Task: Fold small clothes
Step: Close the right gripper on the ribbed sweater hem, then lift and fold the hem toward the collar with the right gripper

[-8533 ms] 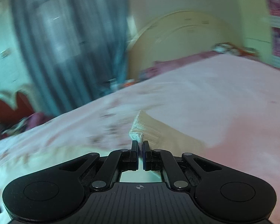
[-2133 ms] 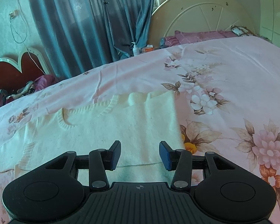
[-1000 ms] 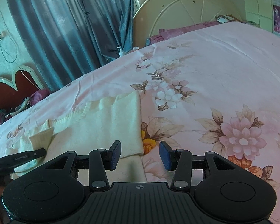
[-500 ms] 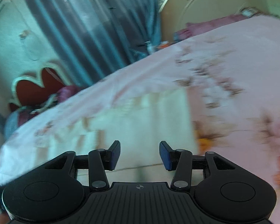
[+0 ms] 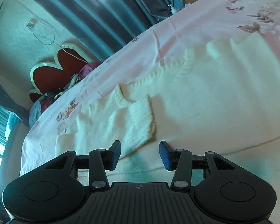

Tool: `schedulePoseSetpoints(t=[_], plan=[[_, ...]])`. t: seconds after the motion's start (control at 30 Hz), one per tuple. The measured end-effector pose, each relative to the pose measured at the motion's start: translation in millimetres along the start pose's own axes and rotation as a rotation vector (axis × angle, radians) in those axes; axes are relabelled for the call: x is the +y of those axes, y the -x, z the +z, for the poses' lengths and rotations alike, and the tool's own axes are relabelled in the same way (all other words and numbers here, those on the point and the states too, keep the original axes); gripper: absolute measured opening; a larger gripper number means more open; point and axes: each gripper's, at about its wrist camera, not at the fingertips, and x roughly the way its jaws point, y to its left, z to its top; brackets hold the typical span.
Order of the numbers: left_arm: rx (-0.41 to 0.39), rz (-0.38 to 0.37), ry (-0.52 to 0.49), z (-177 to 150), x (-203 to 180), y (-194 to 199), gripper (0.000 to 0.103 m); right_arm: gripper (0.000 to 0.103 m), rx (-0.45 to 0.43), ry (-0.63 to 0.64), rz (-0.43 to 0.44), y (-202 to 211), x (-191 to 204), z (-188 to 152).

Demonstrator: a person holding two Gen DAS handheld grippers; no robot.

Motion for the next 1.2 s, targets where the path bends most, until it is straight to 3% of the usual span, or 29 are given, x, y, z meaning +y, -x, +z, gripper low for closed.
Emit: schedulePoseSetpoints(t=[0.2,0.23,0.27,0.37,0.53,0.67,0.93,1.2], plan=[[-0.002,0.028,0.044,-1.1,2.4,-6.2,0.048,0.046,-0.007,0.03,-0.03,-13.9,9.5,2.6],[0.001,0.037,0.042,-0.3,1.3,-8.4,0.048,0.037,-0.01,0.043,-0.037,-15.3,11.5,3.3],[0.003,0.051,0.032,0.1,-0.6,-9.9,0.047,0.003,-0.001,0.059,-0.037,-17.3,13.2,4.6],[0.01,0.092,0.015,2.5,-6.9,-13.2,0.046,0.003,-0.012,0.113,-0.043,-14.8,19.6,6.3],[0.026,0.159,-0.117,1.2,-21.6,-20.0,0.047,0.002,-0.165,0.22,-0.043,26.8,31.1,15.7],[0.035,0.16,-0.14,1.6,-22.2,-20.4,0.045,0.003,-0.238,0.231,-0.085,58.4,17.8,27.4],[0.042,0.14,-0.153,3.1,-15.5,-18.4,0.035,0.003,-0.274,0.226,-0.167,92.3,-17.6,30.8],[0.05,0.135,-0.163,4.2,-15.0,-18.5,0.034,0.002,-0.258,0.183,-0.215,104.8,-51.9,20.2]])
